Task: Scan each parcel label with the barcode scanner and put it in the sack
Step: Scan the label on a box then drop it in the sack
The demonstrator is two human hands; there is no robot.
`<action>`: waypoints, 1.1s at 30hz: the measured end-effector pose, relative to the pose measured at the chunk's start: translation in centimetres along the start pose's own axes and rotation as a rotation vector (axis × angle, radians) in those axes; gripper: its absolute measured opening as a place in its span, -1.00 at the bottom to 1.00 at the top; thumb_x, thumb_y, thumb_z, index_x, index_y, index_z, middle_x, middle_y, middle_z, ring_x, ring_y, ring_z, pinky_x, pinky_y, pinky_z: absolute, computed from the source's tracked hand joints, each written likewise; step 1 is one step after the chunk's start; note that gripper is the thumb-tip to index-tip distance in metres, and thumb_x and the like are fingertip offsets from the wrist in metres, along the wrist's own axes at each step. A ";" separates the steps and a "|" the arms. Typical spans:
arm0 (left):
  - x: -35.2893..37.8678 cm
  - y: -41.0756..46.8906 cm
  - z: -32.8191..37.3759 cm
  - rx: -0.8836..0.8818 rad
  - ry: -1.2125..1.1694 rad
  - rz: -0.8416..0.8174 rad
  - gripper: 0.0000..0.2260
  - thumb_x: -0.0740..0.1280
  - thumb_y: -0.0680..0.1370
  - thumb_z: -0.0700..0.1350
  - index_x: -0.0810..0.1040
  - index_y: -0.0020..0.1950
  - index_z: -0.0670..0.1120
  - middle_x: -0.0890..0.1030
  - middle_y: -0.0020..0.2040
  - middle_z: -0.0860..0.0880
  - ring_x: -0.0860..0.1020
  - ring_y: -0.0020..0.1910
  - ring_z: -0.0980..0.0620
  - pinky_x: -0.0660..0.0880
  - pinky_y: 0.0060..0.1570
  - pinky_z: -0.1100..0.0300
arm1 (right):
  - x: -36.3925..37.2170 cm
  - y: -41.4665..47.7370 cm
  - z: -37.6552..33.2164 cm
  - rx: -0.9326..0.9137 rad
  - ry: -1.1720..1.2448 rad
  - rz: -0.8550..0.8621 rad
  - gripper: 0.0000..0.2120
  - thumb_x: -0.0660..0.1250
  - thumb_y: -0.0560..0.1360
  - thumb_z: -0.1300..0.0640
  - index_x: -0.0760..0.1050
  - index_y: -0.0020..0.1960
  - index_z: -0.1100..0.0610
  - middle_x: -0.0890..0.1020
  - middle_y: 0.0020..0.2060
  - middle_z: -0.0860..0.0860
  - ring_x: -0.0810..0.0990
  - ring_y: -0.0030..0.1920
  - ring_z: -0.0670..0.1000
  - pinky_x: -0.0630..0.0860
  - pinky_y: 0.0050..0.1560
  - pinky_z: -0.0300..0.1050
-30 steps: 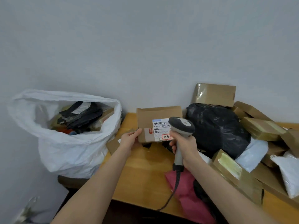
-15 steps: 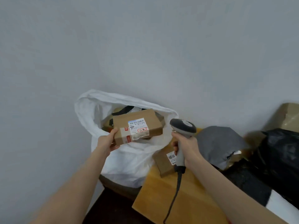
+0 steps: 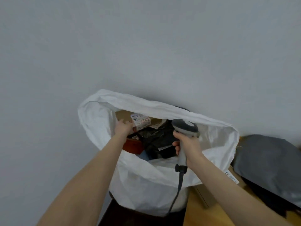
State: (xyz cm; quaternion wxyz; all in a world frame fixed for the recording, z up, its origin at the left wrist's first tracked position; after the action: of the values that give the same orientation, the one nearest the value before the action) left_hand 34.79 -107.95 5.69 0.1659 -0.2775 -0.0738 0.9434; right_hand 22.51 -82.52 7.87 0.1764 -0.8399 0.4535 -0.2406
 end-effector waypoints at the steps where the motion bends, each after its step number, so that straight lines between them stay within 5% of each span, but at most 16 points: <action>1: 0.9 0.7 0.1 0.137 0.239 -0.037 -0.53 0.32 0.49 -0.10 0.42 0.40 -0.13 0.46 0.35 -0.21 0.41 0.36 -0.22 0.43 0.27 -0.04 | 0.3 0.5 0.1 0.003 -0.007 0.014 -0.86 0.43 0.49 0.16 0.51 -0.12 0.21 0.54 -0.48 0.09 0.43 -0.56 -0.04 0.39 -0.52 -0.23; 3: 2.9 0.5 0.5 0.382 0.706 -0.081 -0.51 0.26 0.56 -0.08 0.30 0.49 -0.06 0.26 0.49 -0.19 0.19 0.49 -0.20 0.23 0.41 -0.10 | 0.7 1.1 0.2 0.006 -0.012 0.027 -0.86 0.43 0.49 0.15 0.52 -0.10 0.20 0.55 -0.47 0.09 0.43 -0.55 -0.03 0.39 -0.51 -0.22; 5: 4.8 0.0 0.3 0.491 0.893 -0.176 -0.51 0.16 0.63 -0.06 0.14 0.55 -0.01 0.11 0.56 -0.12 0.07 0.52 -0.18 0.08 0.44 -0.17 | 0.8 1.6 0.1 0.001 0.003 0.031 -0.86 0.43 0.49 0.16 0.52 -0.09 0.22 0.54 -0.48 0.09 0.43 -0.55 -0.04 0.38 -0.52 -0.22; 9: 6.9 1.7 -1.7 0.337 1.063 -0.447 -0.52 0.04 0.66 -0.06 0.01 0.57 0.05 -0.02 0.59 0.00 0.05 0.53 -0.18 0.06 0.44 -0.22 | 0.6 1.9 0.1 0.020 0.044 0.051 -0.86 0.42 0.50 0.17 0.52 -0.08 0.23 0.52 -0.50 0.08 0.41 -0.57 -0.05 0.37 -0.53 -0.22; 11: 7.4 2.2 -1.4 0.284 1.089 -0.479 -0.56 0.04 0.66 -0.07 0.12 0.55 0.02 0.10 0.56 -0.04 0.20 0.48 -0.18 0.19 0.40 -0.16 | -0.4 1.9 0.1 0.018 0.071 0.064 -0.88 0.41 0.50 0.18 0.51 -0.09 0.22 0.51 -0.51 0.07 0.40 -0.58 -0.05 0.36 -0.54 -0.22; 15: 8.6 -1.0 3.1 0.586 1.000 -0.173 -0.73 0.17 0.60 0.02 0.56 0.14 -0.08 0.60 0.09 -0.09 0.57 0.04 -0.13 0.51 -0.05 0.06 | -3.4 1.0 0.1 0.003 0.107 0.111 -0.89 0.39 0.52 0.18 0.50 -0.09 0.21 0.50 -0.51 0.07 0.38 -0.55 -0.04 0.35 -0.51 -0.20; 18: 9.9 -6.3 5.5 0.839 0.838 -0.080 -0.75 0.22 0.57 0.07 0.62 -0.10 -0.02 0.64 -0.17 -0.01 0.60 -0.15 -0.04 0.36 -0.32 0.18 | -5.7 -0.5 0.2 0.002 0.124 0.162 -0.86 0.39 0.51 0.16 0.50 -0.16 0.21 0.50 -0.49 0.08 0.37 -0.53 -0.03 0.35 -0.47 -0.18; 22: 12.5 -12.8 8.0 1.042 0.737 -0.092 -0.74 0.26 0.55 0.05 0.52 -0.29 -0.01 0.56 -0.33 0.03 0.56 -0.29 0.00 0.34 -0.42 0.18 | -9.5 -3.2 0.7 0.028 0.174 0.215 -0.88 0.39 0.51 0.16 0.50 -0.08 0.20 0.52 -0.45 0.09 0.40 -0.52 -0.03 0.37 -0.47 -0.18; 25: 16.1 -17.6 9.9 1.116 0.637 -0.183 -0.86 0.28 0.53 -0.02 0.61 -0.03 -0.01 0.61 -0.07 0.03 0.57 -0.04 0.00 0.44 -0.23 0.14 | -13.6 -5.7 1.5 0.030 0.211 0.263 -0.84 0.39 0.52 0.16 0.50 0.03 0.22 0.53 -0.46 0.09 0.40 -0.53 -0.04 0.39 -0.50 -0.20; 28: 21.1 -23.0 9.9 1.099 0.752 -0.389 -0.67 0.27 0.54 -0.05 0.47 0.30 -0.05 0.48 0.23 -0.03 0.46 0.22 -0.05 0.45 0.05 0.08 | -18.7 -9.0 2.2 0.009 0.252 0.301 -0.81 0.39 0.52 0.17 0.50 0.05 0.25 0.51 -0.48 0.08 0.39 -0.55 -0.04 0.38 -0.56 -0.22; 33: 27.9 -34.7 7.7 1.090 0.834 -0.535 -0.61 0.30 0.53 -0.04 0.43 0.34 -0.08 0.38 0.29 -0.09 0.39 0.29 -0.07 0.42 0.16 0.06 | -29.9 -16.1 4.4 -0.001 0.307 0.388 -0.88 0.39 0.51 0.17 0.50 -0.06 0.21 0.53 -0.45 0.09 0.41 -0.52 -0.03 0.38 -0.49 -0.20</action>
State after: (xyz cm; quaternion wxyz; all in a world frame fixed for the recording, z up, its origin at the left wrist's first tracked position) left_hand 17.96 -66.05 6.19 0.5189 -0.4641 0.4097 0.5895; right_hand 21.79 -48.35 5.21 0.1476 -0.6909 0.6278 -0.3268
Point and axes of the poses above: each hand's wrist, its own y-axis towards the middle knuckle, its own x-axis out of the palm, z = x × y, the point moved 5 cm from there along y, towards the middle knuckle
